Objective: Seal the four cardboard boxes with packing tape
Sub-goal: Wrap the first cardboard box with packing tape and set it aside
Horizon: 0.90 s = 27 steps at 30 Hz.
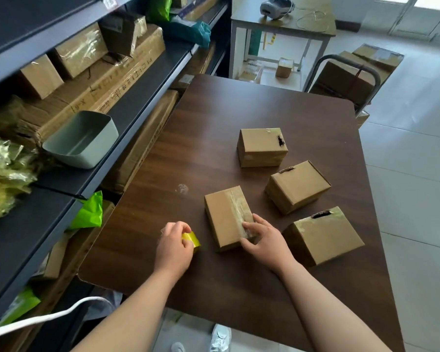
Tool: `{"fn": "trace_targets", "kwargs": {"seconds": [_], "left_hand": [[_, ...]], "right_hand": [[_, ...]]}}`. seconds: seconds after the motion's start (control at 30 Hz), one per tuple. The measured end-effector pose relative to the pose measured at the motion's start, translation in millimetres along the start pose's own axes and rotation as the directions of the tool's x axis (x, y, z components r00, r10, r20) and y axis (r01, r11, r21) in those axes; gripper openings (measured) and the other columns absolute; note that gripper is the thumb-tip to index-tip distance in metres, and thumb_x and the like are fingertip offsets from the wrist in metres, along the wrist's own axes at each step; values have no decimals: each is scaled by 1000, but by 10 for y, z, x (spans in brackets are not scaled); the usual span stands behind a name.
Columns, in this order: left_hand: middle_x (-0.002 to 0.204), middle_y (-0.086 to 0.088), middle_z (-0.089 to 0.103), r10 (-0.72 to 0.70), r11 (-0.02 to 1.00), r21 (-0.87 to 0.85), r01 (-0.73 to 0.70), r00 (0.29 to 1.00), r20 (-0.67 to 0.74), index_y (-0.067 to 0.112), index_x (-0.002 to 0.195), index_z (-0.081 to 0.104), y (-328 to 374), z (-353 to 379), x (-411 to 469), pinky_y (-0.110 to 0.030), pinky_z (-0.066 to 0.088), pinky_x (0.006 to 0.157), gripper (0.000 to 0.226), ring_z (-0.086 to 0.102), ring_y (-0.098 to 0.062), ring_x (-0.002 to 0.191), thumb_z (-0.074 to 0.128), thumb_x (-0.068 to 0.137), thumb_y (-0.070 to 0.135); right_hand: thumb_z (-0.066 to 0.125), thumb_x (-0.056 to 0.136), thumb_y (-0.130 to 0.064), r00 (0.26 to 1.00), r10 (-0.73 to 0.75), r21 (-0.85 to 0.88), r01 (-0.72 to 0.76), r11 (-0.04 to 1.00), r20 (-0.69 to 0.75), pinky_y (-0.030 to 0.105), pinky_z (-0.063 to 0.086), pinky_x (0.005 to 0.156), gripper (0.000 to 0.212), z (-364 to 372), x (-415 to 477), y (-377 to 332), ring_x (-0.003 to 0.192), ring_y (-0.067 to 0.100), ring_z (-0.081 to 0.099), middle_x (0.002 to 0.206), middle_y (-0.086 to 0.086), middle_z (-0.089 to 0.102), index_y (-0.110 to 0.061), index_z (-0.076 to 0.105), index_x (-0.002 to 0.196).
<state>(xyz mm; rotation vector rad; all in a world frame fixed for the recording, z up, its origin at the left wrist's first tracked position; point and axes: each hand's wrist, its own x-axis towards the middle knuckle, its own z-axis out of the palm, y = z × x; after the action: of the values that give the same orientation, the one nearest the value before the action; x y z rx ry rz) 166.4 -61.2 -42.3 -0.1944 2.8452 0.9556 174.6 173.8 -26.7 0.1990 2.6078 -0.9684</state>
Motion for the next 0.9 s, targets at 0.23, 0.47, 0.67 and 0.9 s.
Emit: {"fn": "trace_targets", "kwargs": {"seconds": [0.23, 0.47, 0.67, 0.9], "left_hand": [[112, 6, 43, 329, 872, 234, -430, 869, 370, 27, 105, 53, 115, -44, -43, -29, 45, 92, 26, 48, -16, 103, 58, 85, 10], [113, 1, 47, 388, 845, 279, -456, 882, 266, 21, 113, 52, -98, -77, -76, -26, 43, 83, 36, 51, -18, 97, 50, 85, -2], [121, -4, 51, 128, 814, 453, -364, 873, 471, 19, 121, 43, -179, 52, -161, -37, 42, 91, 44, 54, -27, 111, 51, 83, -3], [117, 3, 48, 290, 891, 330, -313, 950, 117, 20, 118, 46, 82, 39, -21, -28, 38, 99, 31, 50, -17, 114, 48, 91, 36]], "right_hand": [[67, 53, -82, 995, 73, -203, -86, 975, -72, 51, 18, 119, 102, 242, 149, -193, 137, 20, 32, 145, -3, 32, -27, 34, 132], [81, 64, -50, 1000, 2, -148, -5, 989, -21, 46, -4, 122, 115, 95, 204, -127, 146, 23, 8, 153, 0, 21, -26, 10, 150], [82, 65, -41, 988, -98, -263, 127, 956, 121, 40, -12, 120, 135, -58, 169, 58, 148, 17, -17, 163, -1, 1, -25, -21, 151], [46, 93, -56, 979, -188, -354, 202, 913, 75, 37, -13, 120, 90, -10, 75, 53, 145, 12, -26, 160, -3, -22, -22, -11, 154]]}}
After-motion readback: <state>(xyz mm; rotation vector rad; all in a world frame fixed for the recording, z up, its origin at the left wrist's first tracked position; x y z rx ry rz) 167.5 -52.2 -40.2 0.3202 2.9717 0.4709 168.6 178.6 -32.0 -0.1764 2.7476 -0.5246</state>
